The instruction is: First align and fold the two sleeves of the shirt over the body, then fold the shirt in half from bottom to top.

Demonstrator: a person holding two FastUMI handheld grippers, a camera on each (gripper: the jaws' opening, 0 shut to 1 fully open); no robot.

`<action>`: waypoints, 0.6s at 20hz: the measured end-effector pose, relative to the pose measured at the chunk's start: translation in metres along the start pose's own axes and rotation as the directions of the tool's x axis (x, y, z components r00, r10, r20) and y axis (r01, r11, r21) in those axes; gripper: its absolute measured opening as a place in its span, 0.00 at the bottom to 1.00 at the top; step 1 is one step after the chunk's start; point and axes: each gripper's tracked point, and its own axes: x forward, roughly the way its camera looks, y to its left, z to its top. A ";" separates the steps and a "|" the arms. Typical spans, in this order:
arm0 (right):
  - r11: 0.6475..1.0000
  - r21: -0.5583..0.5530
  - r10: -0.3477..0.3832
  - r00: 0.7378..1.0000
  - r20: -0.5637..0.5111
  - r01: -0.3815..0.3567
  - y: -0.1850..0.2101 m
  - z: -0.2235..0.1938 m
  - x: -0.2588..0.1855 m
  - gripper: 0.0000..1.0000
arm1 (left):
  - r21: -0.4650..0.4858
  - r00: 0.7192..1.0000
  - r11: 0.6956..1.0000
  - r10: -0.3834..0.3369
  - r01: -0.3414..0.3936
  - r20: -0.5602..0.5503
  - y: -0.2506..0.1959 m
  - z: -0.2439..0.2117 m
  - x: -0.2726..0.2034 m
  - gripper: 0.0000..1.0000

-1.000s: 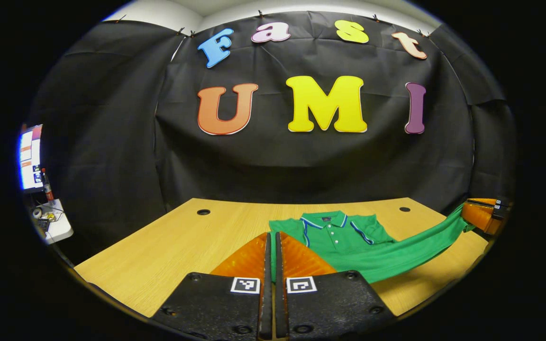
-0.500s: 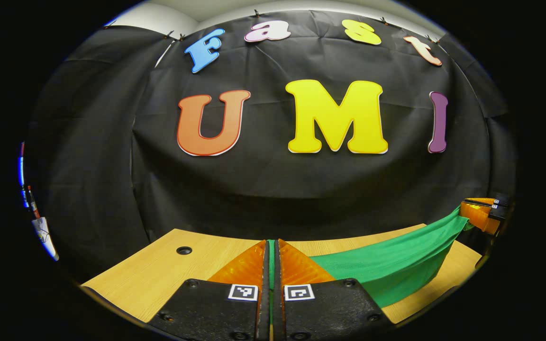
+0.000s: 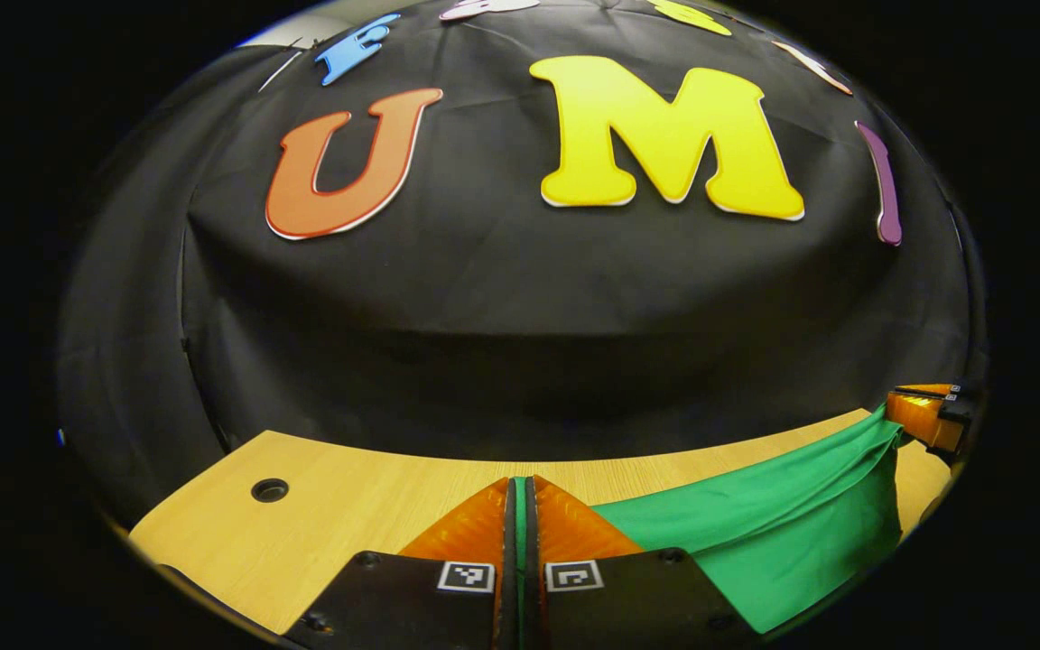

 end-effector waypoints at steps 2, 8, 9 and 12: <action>1.000 -0.004 -0.012 1.000 -0.021 0.012 -0.002 -0.015 0.019 0.00 | 0.016 1.000 1.000 -0.013 0.013 -0.018 0.000 -0.011 0.018 0.08; 0.999 -0.029 -0.019 0.998 -0.059 0.017 0.004 -0.043 0.047 0.00 | 0.035 0.999 0.999 -0.017 0.019 -0.043 -0.003 -0.029 0.040 0.08; 0.999 -0.029 -0.021 0.998 -0.065 0.019 0.004 -0.045 0.047 0.00 | 0.034 0.999 0.999 -0.016 0.018 -0.043 -0.003 -0.031 0.042 0.11; 0.999 -0.018 -0.031 0.997 -0.072 0.029 -0.002 -0.047 0.047 0.28 | -0.001 0.995 0.998 -0.058 0.058 -0.082 -0.017 -0.044 0.042 0.51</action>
